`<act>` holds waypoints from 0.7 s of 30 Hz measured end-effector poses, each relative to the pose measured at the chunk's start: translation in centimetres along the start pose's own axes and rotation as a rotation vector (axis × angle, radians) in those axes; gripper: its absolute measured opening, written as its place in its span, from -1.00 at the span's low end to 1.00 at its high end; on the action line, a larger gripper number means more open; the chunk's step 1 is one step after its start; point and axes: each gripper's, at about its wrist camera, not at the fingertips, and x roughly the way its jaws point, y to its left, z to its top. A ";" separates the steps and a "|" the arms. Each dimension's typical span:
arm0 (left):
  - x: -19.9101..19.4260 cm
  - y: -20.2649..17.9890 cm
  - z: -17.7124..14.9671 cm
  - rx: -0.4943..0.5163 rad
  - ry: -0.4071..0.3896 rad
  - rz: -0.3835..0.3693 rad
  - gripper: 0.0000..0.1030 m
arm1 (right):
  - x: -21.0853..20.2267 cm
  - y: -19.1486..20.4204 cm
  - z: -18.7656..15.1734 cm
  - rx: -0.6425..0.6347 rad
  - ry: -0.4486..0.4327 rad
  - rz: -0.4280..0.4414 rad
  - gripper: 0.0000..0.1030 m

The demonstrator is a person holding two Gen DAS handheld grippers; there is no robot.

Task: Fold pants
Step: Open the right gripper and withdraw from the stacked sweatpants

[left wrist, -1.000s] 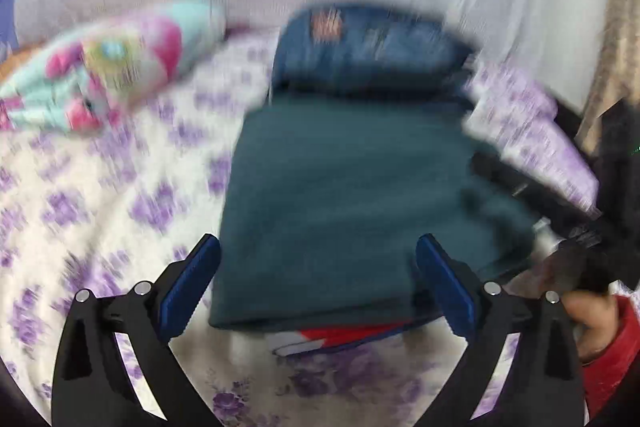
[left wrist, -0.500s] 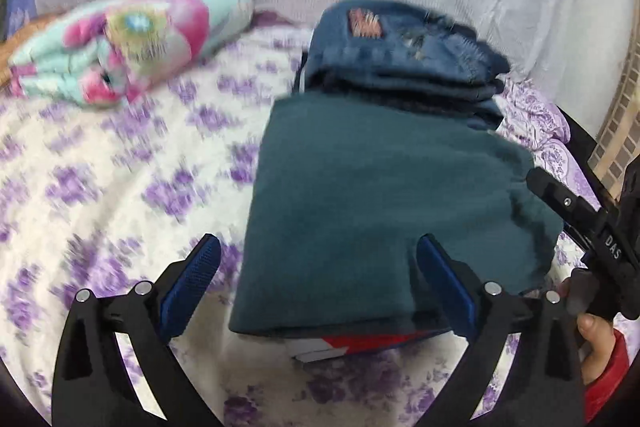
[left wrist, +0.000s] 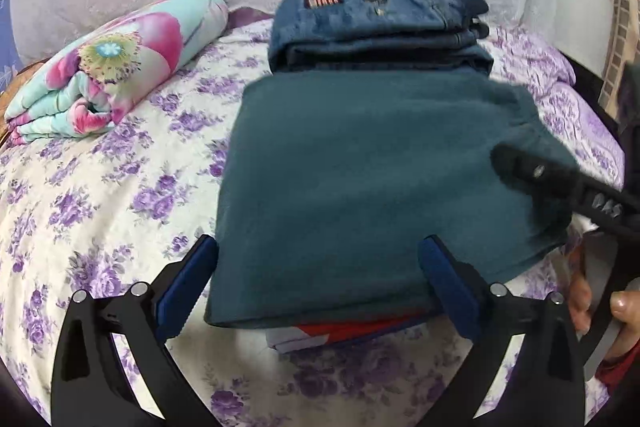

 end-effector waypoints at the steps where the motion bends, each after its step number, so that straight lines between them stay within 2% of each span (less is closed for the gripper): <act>1: -0.4 0.1 0.0 -0.006 -0.024 -0.003 0.92 | -0.5 0.0 0.0 0.000 -0.028 0.000 0.93; 3: -1.2 0.1 -0.1 -0.009 -0.074 -0.016 0.92 | -1.7 0.1 -0.2 -0.010 -0.102 -0.003 0.93; 4: -1.2 -0.1 -0.2 -0.004 -0.080 -0.021 0.92 | -1.7 0.3 -0.2 -0.017 -0.103 -0.008 0.93; 8: -0.4 -0.4 -0.3 0.016 -0.036 0.003 0.92 | 1.4 -0.1 -0.1 -0.015 0.057 -0.042 0.93; 9: -0.6 -0.4 -0.4 0.012 -0.045 0.016 0.92 | 1.5 -0.4 -0.1 0.000 0.062 -0.037 0.93; 11: -1.7 -0.2 -0.7 -0.001 -0.084 0.050 0.92 | 0.2 -1.1 -0.2 0.026 -0.002 -0.072 0.93; 13: -3.0 -0.1 -1.4 -0.015 -0.109 0.079 0.92 | -3.4 -1.3 -0.8 0.053 -0.163 -0.167 0.93; 16: -5.7 -0.9 -2.9 -0.023 -0.155 0.089 0.92 | -8.5 -1.5 -2.9 0.092 -0.356 -0.202 0.93; 19: -7.7 -2.7 -4.3 0.031 -0.204 0.135 0.92 | -10.9 -1.2 -4.6 0.096 -0.411 -0.200 0.93; 21: -8.5 -3.8 -5.0 0.065 -0.222 0.160 0.92 | -11.5 -0.8 -5.5 0.090 -0.371 -0.174 0.93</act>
